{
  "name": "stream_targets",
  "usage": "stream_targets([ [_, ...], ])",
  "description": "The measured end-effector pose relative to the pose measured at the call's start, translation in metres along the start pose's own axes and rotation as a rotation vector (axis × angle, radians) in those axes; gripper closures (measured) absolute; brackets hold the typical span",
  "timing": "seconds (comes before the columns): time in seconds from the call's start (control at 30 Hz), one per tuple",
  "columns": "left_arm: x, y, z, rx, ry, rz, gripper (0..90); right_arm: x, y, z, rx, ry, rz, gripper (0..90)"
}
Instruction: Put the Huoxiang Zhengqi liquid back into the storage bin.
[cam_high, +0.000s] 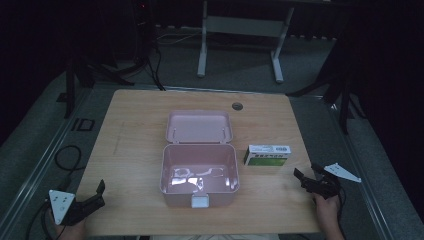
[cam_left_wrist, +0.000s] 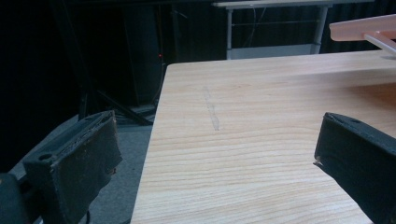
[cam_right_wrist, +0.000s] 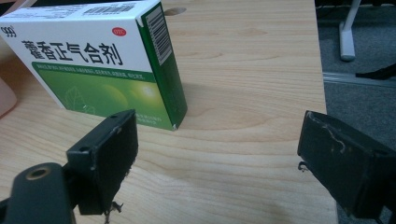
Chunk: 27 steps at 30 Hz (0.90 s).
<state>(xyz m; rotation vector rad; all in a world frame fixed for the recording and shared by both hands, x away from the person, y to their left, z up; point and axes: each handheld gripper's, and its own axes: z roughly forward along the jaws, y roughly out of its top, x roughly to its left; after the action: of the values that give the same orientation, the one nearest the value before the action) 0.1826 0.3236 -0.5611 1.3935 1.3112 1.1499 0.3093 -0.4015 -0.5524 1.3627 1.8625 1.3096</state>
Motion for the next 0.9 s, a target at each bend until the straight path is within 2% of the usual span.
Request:
stream_targets([
  [0.23,0.001,0.0,-0.001,0.005,-0.013,-0.006,0.2,-0.002,0.001,0.002,0.034,0.059,-0.014,12.6],
  [0.33,0.001,0.001,-0.001,-0.003,-0.031,-0.021,0.2,-0.003,0.002,0.004,0.062,0.064,-0.028,12.7],
  [0.6,0.002,0.001,-0.002,0.002,-0.036,-0.02,0.2,-0.003,0.006,0.008,0.159,0.2,-0.067,12.8],
  [0.7,0.002,0.001,-0.002,0.004,-0.036,-0.022,0.2,-0.002,0.007,0.01,0.203,0.261,-0.101,13.0],
  [0.9,0.002,0.001,-0.001,0.009,-0.04,-0.022,0.2,0.001,0.011,0.014,0.262,0.336,-0.166,12.9],
])
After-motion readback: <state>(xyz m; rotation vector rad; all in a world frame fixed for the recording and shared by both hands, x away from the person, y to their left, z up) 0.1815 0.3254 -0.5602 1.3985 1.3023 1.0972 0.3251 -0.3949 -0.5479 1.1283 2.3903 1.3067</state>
